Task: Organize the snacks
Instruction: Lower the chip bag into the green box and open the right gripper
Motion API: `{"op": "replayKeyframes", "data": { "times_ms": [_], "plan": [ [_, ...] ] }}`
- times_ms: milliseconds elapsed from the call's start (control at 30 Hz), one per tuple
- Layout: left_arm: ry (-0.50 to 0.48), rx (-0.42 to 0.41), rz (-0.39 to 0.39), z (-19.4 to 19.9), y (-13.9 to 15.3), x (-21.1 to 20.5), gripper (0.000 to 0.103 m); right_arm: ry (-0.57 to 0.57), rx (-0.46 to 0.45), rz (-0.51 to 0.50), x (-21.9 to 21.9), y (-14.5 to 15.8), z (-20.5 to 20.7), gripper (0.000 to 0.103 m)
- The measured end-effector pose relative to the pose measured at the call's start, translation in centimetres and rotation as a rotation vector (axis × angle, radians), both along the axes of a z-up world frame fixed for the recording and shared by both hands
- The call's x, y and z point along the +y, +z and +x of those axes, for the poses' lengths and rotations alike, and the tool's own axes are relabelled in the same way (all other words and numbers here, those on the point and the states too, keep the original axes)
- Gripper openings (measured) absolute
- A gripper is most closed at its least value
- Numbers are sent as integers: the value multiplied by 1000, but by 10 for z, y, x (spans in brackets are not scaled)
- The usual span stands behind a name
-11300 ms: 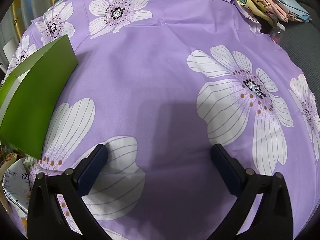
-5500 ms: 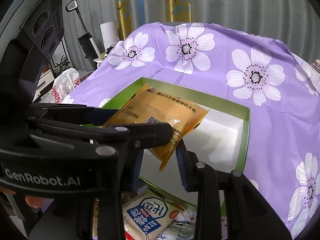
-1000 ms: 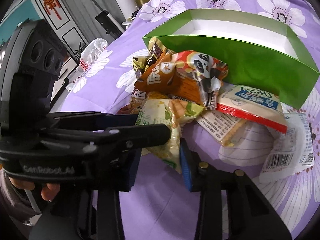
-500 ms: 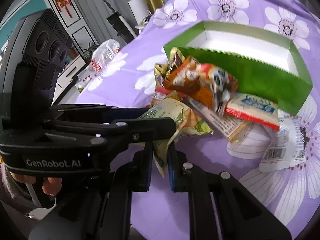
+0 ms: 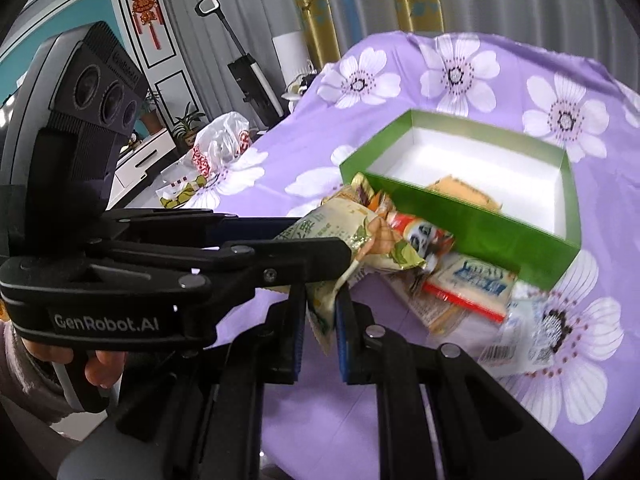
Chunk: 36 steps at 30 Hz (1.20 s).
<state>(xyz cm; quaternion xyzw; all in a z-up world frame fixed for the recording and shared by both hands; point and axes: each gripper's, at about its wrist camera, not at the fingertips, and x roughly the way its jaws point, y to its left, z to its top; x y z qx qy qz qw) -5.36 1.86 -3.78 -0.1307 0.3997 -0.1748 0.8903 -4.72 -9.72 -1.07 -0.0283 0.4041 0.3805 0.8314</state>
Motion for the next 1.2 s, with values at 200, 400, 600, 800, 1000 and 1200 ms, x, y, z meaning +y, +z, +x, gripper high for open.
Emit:
{"op": "replayKeyframes", "data": {
  "times_ms": [200,400,600,800,1000,1200],
  "plan": [
    [-15,-40,15,26,16,-2,36,-21,-64,-4,-3,14,26,14],
    [-20,-35,16,69,17,-4,36,-34,-83,-11,-8,12,67,14],
    [-17,20,-6,117,4,-5,36,-56,-72,-48,-11,1,105,14],
    [-1,79,-29,152,-15,-7,36,-82,-27,-70,-11,-18,137,15],
    [31,130,3,170,-32,-11,36,-119,7,-110,-9,-34,154,19],
    [91,139,-13,174,-32,1,83,-196,30,-80,-28,-35,158,51]
  ]
}}
